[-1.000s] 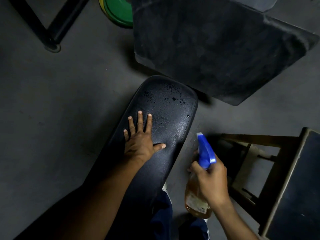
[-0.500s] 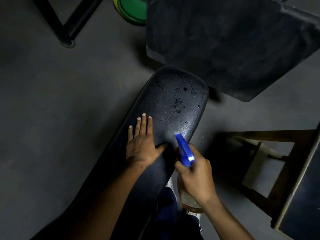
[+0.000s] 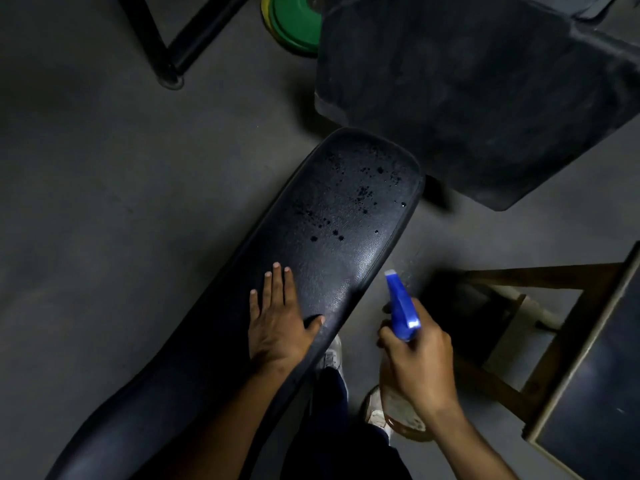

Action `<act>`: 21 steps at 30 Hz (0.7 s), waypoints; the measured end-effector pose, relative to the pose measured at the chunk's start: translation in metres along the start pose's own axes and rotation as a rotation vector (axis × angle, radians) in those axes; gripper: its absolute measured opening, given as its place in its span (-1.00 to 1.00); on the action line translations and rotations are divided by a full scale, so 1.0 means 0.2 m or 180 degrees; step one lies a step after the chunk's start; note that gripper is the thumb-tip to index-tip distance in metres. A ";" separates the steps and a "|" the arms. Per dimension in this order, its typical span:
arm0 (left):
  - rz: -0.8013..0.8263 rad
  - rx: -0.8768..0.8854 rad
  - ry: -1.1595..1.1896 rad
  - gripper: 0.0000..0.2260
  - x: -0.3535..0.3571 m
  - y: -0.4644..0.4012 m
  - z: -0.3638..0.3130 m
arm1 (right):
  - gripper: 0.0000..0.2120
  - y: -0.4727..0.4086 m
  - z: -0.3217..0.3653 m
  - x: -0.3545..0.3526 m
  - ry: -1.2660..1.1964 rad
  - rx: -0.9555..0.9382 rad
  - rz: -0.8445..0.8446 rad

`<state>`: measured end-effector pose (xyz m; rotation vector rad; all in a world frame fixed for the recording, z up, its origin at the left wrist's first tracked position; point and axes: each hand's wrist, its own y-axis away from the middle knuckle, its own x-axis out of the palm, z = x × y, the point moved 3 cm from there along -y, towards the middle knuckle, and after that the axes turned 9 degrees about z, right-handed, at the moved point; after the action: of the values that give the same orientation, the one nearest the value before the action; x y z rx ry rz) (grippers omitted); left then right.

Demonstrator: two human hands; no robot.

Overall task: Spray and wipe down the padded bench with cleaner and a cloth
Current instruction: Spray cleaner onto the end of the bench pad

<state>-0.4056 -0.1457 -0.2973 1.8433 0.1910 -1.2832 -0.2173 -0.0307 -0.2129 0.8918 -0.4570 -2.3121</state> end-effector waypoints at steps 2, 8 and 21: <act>-0.0005 -0.0042 0.0017 -0.03 0.03 0.05 0.01 | -0.77 0.02 -0.01 -0.07 0.0013 -0.0006 -0.0092; 0.0043 -0.0305 0.0110 -0.03 0.09 0.21 0.07 | -0.82 0.09 -0.03 -0.12 0.0252 -0.0135 0.0120; 0.0500 -0.0646 0.0394 -0.04 0.14 0.40 0.12 | -0.76 0.26 -0.04 0.01 0.0621 -0.0457 0.0846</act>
<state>-0.3654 -0.2222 -0.2793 1.7278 0.2299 -1.0053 -0.1915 -0.0725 -0.1920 0.9158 -0.3015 -1.9684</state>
